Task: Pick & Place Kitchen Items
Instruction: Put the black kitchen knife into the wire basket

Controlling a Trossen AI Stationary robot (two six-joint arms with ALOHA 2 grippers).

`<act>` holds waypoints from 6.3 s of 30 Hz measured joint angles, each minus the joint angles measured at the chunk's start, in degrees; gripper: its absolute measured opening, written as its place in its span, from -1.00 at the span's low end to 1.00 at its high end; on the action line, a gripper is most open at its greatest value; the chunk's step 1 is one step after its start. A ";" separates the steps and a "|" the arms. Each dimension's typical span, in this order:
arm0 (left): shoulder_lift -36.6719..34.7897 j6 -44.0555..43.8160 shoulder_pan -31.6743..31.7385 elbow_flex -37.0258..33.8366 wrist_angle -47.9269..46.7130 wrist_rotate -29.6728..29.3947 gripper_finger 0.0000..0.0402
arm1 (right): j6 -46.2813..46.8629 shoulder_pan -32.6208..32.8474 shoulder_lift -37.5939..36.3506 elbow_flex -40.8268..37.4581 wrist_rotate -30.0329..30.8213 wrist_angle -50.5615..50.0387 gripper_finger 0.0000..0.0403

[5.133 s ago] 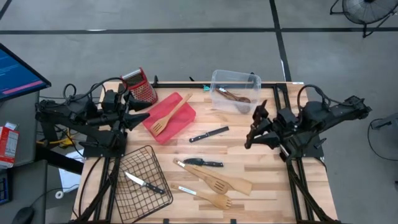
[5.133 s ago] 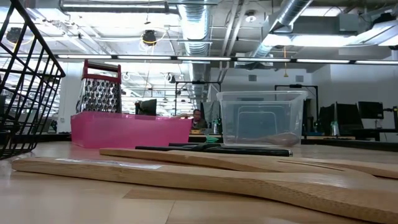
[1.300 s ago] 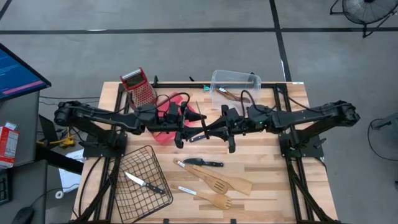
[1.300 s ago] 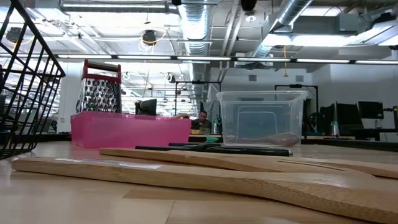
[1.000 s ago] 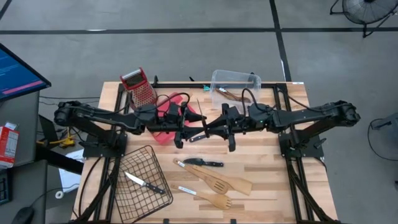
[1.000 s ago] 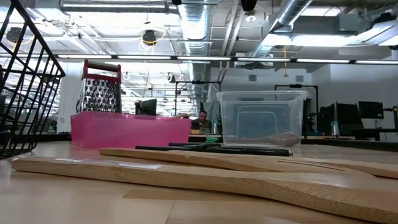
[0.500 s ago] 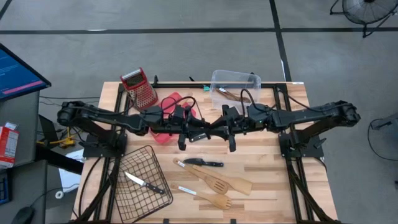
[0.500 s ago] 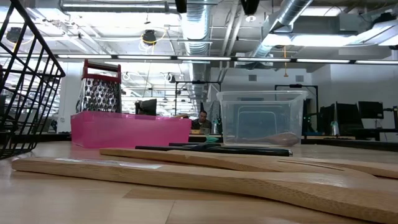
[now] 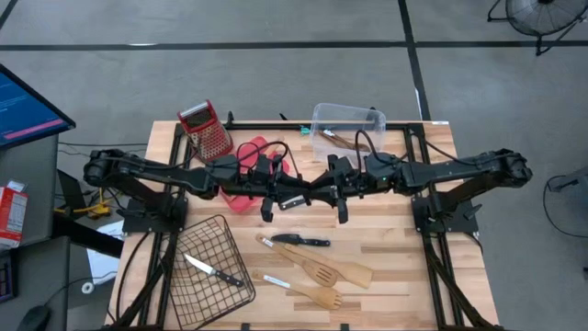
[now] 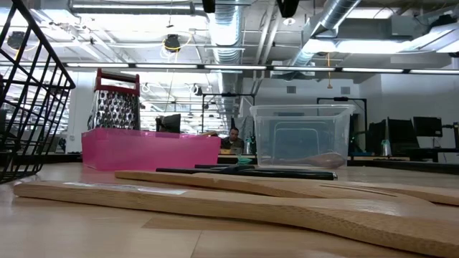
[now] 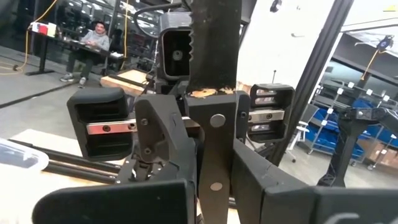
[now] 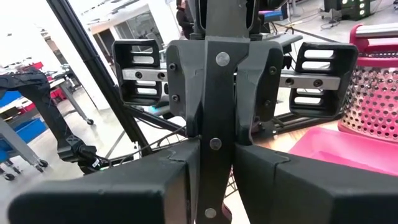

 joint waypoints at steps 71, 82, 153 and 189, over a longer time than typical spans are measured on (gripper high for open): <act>-11.36 -9.38 -38.42 0.04 -90.95 2.73 -0.81 | 7.41 8.94 -14.70 -0.11 -7.29 -25.37 -0.32; -3.54 -1.45 -41.98 -0.08 -91.49 4.57 -0.80 | 7.26 9.68 -13.87 -0.07 -7.31 -25.63 -0.33; -18.12 -24.50 -36.25 3.19 -72.43 1.39 0.05 | 3.16 10.31 -0.08 -0.07 9.11 -36.73 0.10; -24.04 -2.51 -34.77 5.53 -42.72 -34.46 0.26 | -1.59 12.49 33.18 0.34 10.28 -32.01 0.18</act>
